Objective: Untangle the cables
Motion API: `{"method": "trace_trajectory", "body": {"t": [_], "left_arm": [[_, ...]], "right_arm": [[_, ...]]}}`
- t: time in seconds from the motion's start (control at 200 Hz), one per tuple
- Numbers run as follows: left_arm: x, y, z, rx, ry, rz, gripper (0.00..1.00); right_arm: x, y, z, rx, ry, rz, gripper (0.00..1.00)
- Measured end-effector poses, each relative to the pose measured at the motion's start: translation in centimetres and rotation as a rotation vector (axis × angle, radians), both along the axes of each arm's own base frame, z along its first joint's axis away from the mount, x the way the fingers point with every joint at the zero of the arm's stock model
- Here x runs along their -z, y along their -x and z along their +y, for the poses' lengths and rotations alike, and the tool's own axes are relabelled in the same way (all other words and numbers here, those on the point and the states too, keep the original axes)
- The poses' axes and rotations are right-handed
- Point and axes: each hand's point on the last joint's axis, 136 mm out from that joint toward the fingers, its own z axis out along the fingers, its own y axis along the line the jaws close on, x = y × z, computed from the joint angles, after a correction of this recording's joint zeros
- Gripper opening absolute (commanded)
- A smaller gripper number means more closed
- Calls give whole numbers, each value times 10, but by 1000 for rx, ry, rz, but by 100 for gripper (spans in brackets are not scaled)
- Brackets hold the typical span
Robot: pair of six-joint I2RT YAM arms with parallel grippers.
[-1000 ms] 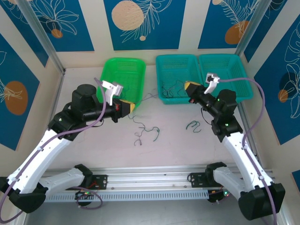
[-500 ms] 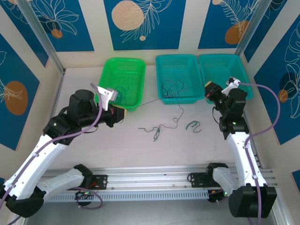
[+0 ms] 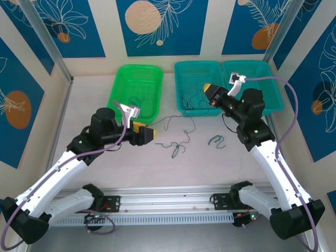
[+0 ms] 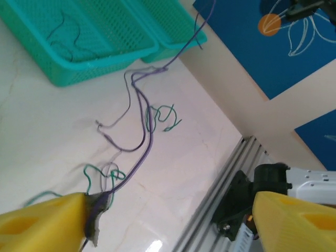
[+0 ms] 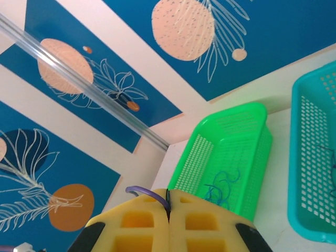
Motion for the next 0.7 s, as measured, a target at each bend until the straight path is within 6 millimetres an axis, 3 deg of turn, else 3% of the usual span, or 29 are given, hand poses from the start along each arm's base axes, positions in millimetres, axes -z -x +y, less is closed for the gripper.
{"method": "trace_trajectory", "body": {"t": [0.115, 0.22, 0.4, 0.555, 0.7], "left_arm": [[1, -6, 3, -32, -10, -28, 100], [18, -15, 10, -87, -54, -41, 100], [86, -31, 31, -204, -204, -40, 100], [131, -35, 59, -309, -340, -43, 100], [138, -33, 86, -416, -378, -77, 100]], "right_arm": [[-3, 6, 8, -17, 5, 11, 0], [-16, 11, 17, -41, 3, 4, 0], [-56, 28, 31, -88, -19, -61, 0], [-83, 33, 17, -25, -38, -107, 0], [-112, 38, -7, 56, -65, -163, 0]]}}
